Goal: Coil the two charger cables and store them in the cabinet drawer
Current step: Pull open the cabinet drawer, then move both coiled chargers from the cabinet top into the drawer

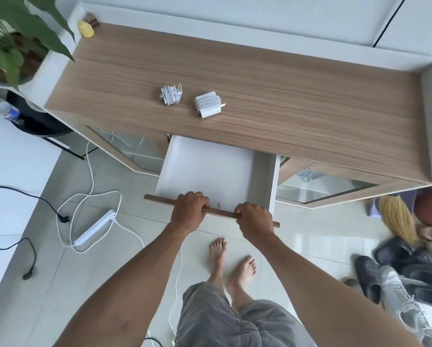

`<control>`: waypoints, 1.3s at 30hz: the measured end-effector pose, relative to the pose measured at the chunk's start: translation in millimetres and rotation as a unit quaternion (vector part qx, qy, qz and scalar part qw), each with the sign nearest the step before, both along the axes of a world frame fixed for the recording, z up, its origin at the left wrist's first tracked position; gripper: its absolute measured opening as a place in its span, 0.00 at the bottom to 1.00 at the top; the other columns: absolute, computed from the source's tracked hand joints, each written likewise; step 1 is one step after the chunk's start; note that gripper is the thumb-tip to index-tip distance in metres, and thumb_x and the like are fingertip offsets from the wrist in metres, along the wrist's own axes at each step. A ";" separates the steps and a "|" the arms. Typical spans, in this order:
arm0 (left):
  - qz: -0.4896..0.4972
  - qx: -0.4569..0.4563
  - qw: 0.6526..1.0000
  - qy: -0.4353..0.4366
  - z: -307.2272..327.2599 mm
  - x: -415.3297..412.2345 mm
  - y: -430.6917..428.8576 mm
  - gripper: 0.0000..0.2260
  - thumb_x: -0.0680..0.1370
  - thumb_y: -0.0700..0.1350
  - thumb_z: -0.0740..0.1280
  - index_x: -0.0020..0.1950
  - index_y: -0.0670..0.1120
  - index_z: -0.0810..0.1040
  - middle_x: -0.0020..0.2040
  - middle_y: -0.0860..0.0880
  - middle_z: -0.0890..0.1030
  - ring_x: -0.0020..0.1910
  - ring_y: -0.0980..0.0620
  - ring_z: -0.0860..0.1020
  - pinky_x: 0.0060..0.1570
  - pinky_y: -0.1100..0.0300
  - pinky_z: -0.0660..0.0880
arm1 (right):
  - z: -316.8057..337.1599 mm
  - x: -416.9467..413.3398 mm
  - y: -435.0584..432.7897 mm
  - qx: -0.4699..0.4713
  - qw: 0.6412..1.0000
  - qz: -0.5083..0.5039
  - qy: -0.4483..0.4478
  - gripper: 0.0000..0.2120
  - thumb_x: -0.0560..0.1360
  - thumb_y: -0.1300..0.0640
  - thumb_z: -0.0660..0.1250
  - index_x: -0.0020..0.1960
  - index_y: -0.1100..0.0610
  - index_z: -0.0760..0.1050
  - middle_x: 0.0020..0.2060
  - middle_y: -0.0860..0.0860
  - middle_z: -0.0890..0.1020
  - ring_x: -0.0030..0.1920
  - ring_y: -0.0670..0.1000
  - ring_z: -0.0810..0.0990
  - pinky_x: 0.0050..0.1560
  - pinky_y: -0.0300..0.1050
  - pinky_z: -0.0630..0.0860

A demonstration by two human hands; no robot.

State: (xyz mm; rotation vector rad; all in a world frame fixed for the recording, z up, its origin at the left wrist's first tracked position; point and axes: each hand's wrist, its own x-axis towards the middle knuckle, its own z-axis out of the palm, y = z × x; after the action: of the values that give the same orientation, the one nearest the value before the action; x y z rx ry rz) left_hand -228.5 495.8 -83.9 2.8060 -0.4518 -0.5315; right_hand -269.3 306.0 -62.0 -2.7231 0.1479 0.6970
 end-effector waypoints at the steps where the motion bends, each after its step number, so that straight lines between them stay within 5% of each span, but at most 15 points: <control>1: 0.002 0.003 1.000 0.002 0.4 -0.4 -1.5 0.07 0.73 0.42 0.70 0.50 0.50 0.82 0.47 0.52 0.82 0.49 0.47 0.78 0.48 0.55 0.71 | 0.5 -0.5 -0.2 0.001 1.000 -0.001 0.001 0.11 0.75 0.60 0.65 0.55 0.50 0.79 0.52 0.48 0.82 0.54 0.54 0.79 0.47 0.44 0.72; 12: -0.016 0.074 0.997 0.034 9.2 -16.7 -2.8 0.10 0.74 0.39 0.66 0.51 0.51 0.81 0.49 0.52 0.81 0.51 0.47 0.78 0.48 0.54 0.72 | 0.0 -14.2 1.4 0.009 0.999 0.029 0.026 0.13 0.75 0.62 0.63 0.56 0.50 0.77 0.53 0.49 0.80 0.55 0.54 0.78 0.48 0.45 0.72; 20: 0.020 0.056 0.986 0.159 42.9 -0.5 -14.3 0.19 0.75 0.59 0.65 0.62 0.50 0.76 0.60 0.49 0.78 0.60 0.48 0.75 0.60 0.53 0.70 | 14.9 14.0 -15.9 0.098 0.990 0.046 0.095 0.11 0.76 0.48 0.64 0.56 0.50 0.77 0.55 0.49 0.81 0.56 0.52 0.79 0.55 0.47 0.76; 25: 0.068 -0.004 0.995 0.066 73.4 38.8 -8.4 0.18 0.78 0.54 0.65 0.65 0.49 0.73 0.60 0.49 0.79 0.58 0.47 0.78 0.59 0.52 0.72 | 42.3 66.5 -15.4 0.107 0.994 0.011 0.031 0.16 0.77 0.48 0.63 0.63 0.50 0.72 0.58 0.50 0.78 0.59 0.53 0.76 0.59 0.49 0.74; 33: 0.120 -0.007 0.990 -0.079 103.2 171.1 44.5 0.27 0.75 0.49 0.69 0.71 0.46 0.65 0.65 0.44 0.72 0.63 0.41 0.72 0.58 0.47 0.71 | 93.6 194.5 -3.2 0.017 0.987 0.095 -0.128 0.33 0.74 0.54 0.68 0.74 0.53 0.56 0.68 0.54 0.67 0.67 0.57 0.67 0.62 0.52 0.70; 39: 0.034 0.075 0.994 -0.069 96.5 260.9 70.3 0.40 0.71 0.49 0.74 0.77 0.52 0.56 0.68 0.43 0.65 0.66 0.42 0.68 0.60 0.47 0.71 | 93.7 267.7 9.6 -0.023 0.981 0.151 -0.120 0.39 0.72 0.54 0.71 0.75 0.52 0.53 0.71 0.52 0.63 0.71 0.56 0.62 0.67 0.52 0.65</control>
State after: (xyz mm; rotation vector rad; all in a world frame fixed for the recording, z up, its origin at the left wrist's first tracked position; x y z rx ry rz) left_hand 32.4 566.2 12.6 3.0033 -0.3551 -0.3744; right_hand -1.6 315.7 31.7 -2.8763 -0.3165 0.4371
